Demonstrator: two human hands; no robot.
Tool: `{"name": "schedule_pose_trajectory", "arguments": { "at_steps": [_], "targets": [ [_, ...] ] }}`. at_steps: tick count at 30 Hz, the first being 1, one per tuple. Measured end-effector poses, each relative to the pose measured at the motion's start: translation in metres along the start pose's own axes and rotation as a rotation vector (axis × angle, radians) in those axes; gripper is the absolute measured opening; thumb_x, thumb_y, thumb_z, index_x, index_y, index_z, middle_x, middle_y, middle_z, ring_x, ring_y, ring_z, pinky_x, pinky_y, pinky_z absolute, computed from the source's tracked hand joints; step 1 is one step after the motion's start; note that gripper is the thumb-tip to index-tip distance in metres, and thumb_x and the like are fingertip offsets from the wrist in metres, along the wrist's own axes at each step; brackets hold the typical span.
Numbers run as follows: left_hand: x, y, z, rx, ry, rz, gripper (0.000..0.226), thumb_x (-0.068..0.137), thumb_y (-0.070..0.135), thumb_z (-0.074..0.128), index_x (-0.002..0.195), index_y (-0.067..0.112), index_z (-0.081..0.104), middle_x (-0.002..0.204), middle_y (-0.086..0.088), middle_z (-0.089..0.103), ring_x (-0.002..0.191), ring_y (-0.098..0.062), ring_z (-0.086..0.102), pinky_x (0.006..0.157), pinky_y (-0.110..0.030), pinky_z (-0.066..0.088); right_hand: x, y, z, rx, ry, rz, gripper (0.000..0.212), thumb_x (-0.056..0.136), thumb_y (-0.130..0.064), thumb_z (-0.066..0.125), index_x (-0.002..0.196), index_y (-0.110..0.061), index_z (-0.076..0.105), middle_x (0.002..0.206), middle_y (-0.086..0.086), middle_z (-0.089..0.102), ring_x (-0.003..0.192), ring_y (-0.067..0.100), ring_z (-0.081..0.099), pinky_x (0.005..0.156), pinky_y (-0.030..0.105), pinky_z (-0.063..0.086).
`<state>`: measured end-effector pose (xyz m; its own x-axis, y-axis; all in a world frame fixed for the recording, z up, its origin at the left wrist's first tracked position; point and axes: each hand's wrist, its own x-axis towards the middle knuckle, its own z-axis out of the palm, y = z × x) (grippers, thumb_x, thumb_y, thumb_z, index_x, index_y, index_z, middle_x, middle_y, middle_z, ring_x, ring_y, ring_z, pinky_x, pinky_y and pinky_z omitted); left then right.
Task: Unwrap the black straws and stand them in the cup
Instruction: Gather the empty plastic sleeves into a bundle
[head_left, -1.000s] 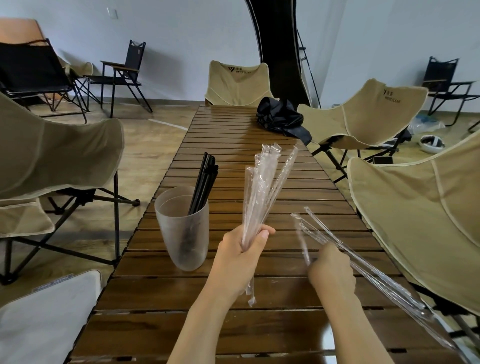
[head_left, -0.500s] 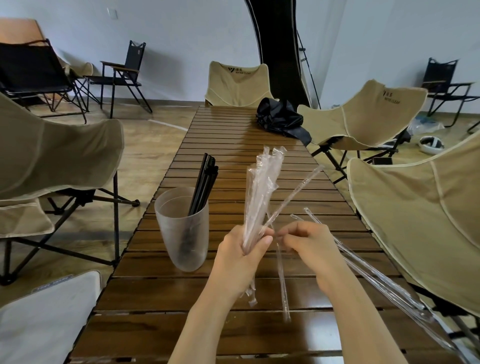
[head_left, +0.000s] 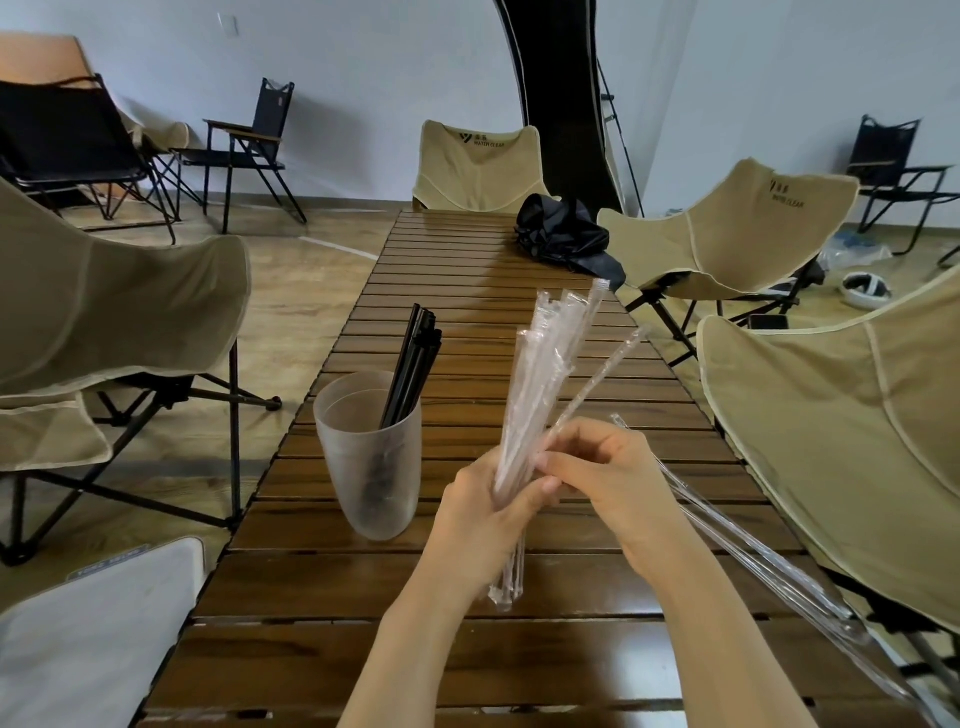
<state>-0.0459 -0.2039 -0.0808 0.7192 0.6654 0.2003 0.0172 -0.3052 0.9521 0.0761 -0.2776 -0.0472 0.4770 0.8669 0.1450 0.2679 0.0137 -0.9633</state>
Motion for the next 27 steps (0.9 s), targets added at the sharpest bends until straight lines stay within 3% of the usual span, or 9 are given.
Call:
{"name": "schedule_pose_trajectory", "arguments": {
  "at_steps": [3,7,11,13,15,19,21,23,27],
  "targets": [
    [-0.001,-0.002,0.0,0.033,0.037,-0.015,0.013,0.09,0.037,0.057,0.092,0.026,0.065,0.075,0.015,0.068,0.073,-0.001,0.065,0.066,-0.011,0.051,0.0,0.0,0.0,0.044,-0.058,-0.019,0.014,0.081,-0.013,0.07,0.077,-0.025,0.073,0.071,0.006,0.069,0.069,0.023,0.066,0.071,0.033,0.057],
    [-0.003,-0.002,0.001,0.059,0.149,-0.098,0.034,0.088,0.05,0.051,0.072,0.025,0.068,0.065,0.012,0.067,0.058,-0.005,0.062,0.052,-0.006,0.045,0.001,0.004,-0.001,-0.016,-0.011,-0.037,0.005,0.079,-0.021,0.073,0.074,-0.024,0.073,0.075,0.001,0.071,0.073,0.011,0.065,0.072,0.017,0.053],
    [-0.002,0.0,-0.003,0.083,0.182,-0.045,0.023,0.096,0.037,0.047,0.106,0.036,0.067,0.077,0.012,0.073,0.072,-0.007,0.065,0.057,0.005,0.038,0.004,0.022,-0.008,-0.319,0.166,0.041,0.006,0.084,-0.03,0.068,0.085,-0.025,0.069,0.079,-0.01,0.066,0.072,-0.002,0.057,0.062,0.009,0.041],
    [-0.002,0.001,-0.002,0.085,0.19,-0.023,0.024,0.098,0.029,0.046,0.111,0.038,0.064,0.083,0.012,0.073,0.073,-0.001,0.06,0.058,0.004,0.039,0.003,0.034,-0.013,-0.526,0.246,0.147,0.013,0.087,-0.034,0.065,0.092,-0.022,0.068,0.095,-0.005,0.065,0.087,0.006,0.057,0.069,0.017,0.042],
    [-0.002,0.003,-0.001,0.057,0.209,-0.038,0.028,0.098,0.017,0.046,0.105,0.036,0.065,0.09,0.012,0.071,0.086,0.001,0.063,0.074,-0.004,0.046,0.001,0.041,-0.016,-0.605,0.252,0.233,0.013,0.087,-0.034,0.065,0.093,-0.023,0.065,0.106,0.001,0.063,0.1,0.017,0.057,0.083,0.032,0.047],
    [-0.001,0.004,0.001,0.006,0.249,-0.088,0.03,0.092,0.003,0.052,0.083,0.031,0.055,0.101,0.009,0.065,0.102,-0.008,0.062,0.093,-0.025,0.049,0.002,0.041,-0.011,-0.613,0.172,0.267,0.013,0.087,-0.035,0.065,0.093,-0.024,0.063,0.105,0.001,0.063,0.097,0.016,0.057,0.079,0.029,0.044],
    [-0.001,0.006,0.0,-0.014,0.265,-0.084,0.031,0.09,0.005,0.057,0.079,0.033,0.051,0.097,0.008,0.065,0.098,-0.006,0.063,0.09,-0.024,0.051,0.003,0.04,-0.006,-0.649,0.133,0.263,0.01,0.088,-0.036,0.063,0.091,-0.027,0.061,0.106,0.0,0.062,0.098,0.016,0.057,0.082,0.031,0.045],
    [-0.001,0.007,0.001,0.002,0.263,-0.058,0.03,0.087,0.01,0.063,0.076,0.034,0.05,0.094,0.006,0.064,0.092,-0.002,0.063,0.08,-0.013,0.051,0.002,0.041,-0.004,-0.721,0.109,0.285,0.011,0.088,-0.038,0.062,0.092,-0.028,0.061,0.11,-0.001,0.061,0.106,0.018,0.055,0.094,0.037,0.044],
    [-0.002,0.01,0.002,0.013,0.251,-0.02,0.027,0.086,0.016,0.065,0.07,0.032,0.05,0.088,0.003,0.065,0.09,-0.006,0.063,0.078,-0.013,0.047,-0.001,0.047,-0.007,-0.919,0.122,0.384,0.023,0.086,-0.043,0.062,0.106,-0.03,0.061,0.123,-0.001,0.049,0.123,0.022,0.045,0.106,0.042,0.027]
  ]
}}
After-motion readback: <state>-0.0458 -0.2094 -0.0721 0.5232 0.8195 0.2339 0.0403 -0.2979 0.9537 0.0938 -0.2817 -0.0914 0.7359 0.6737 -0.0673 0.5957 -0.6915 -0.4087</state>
